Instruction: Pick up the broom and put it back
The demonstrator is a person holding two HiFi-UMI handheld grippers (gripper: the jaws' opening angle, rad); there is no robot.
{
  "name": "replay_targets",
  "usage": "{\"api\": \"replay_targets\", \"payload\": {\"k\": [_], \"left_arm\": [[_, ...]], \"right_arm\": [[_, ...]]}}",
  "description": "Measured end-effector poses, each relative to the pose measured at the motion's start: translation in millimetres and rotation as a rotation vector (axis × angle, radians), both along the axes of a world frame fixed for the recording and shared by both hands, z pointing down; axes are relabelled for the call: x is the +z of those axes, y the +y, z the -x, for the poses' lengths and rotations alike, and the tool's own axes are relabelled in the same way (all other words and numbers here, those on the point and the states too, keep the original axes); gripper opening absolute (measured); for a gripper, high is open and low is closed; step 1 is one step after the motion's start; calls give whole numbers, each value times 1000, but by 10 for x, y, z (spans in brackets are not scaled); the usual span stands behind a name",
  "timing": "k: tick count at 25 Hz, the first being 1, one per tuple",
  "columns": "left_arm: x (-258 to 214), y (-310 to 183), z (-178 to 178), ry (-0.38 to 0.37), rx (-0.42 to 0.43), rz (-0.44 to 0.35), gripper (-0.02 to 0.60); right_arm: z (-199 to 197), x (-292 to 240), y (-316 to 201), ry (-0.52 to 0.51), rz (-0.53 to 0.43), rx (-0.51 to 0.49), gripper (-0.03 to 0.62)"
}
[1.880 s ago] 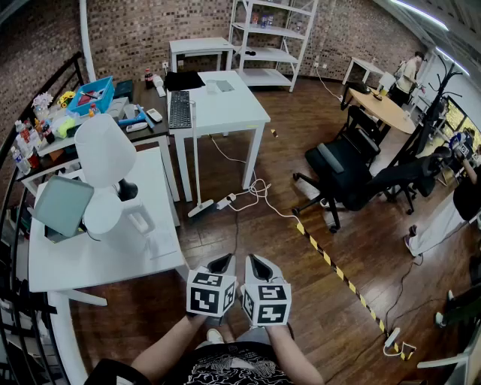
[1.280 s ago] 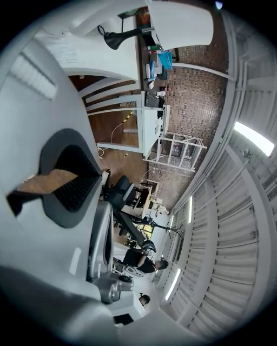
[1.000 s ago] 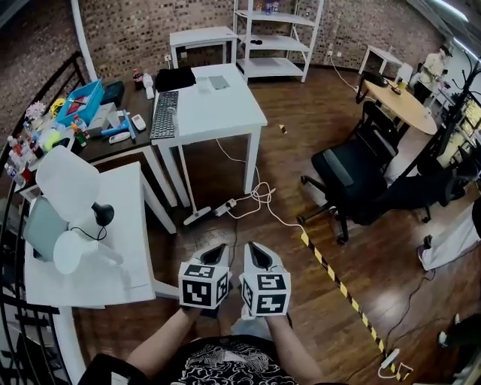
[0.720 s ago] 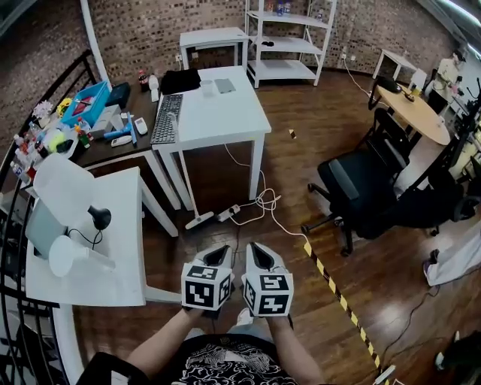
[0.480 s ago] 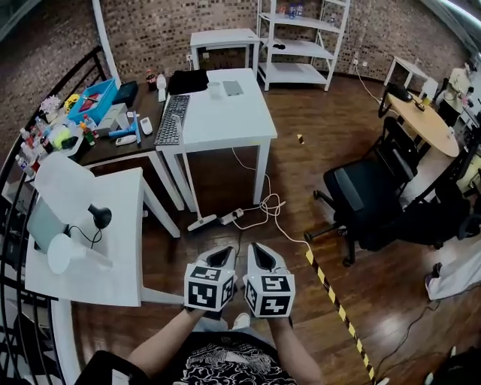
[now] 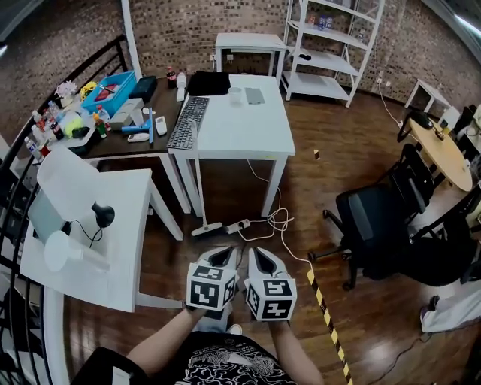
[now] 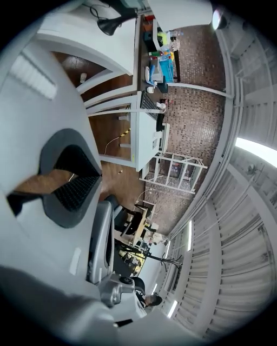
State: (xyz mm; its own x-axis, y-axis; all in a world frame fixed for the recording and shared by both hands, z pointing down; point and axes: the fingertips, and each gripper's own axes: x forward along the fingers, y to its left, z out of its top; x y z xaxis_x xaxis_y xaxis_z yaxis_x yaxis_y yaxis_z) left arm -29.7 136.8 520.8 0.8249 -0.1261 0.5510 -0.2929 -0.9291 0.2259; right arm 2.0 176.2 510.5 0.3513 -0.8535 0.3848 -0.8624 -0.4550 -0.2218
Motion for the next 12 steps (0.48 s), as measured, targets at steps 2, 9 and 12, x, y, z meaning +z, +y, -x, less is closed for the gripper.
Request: {"api": "replay_targets", "payload": {"k": [2,9,12], "left_arm": [[12,-131,-78,6,-21,5,5],[49,-716,-400,19,-71,7,6],[71,-992,-576,28,-89,19,6]], "right_arm": [[-84,14,-145,3,4,-23,0],[-357,61,-760,-2,13,-94,0],[-504,54,-1032,7,25,-120,0]]}}
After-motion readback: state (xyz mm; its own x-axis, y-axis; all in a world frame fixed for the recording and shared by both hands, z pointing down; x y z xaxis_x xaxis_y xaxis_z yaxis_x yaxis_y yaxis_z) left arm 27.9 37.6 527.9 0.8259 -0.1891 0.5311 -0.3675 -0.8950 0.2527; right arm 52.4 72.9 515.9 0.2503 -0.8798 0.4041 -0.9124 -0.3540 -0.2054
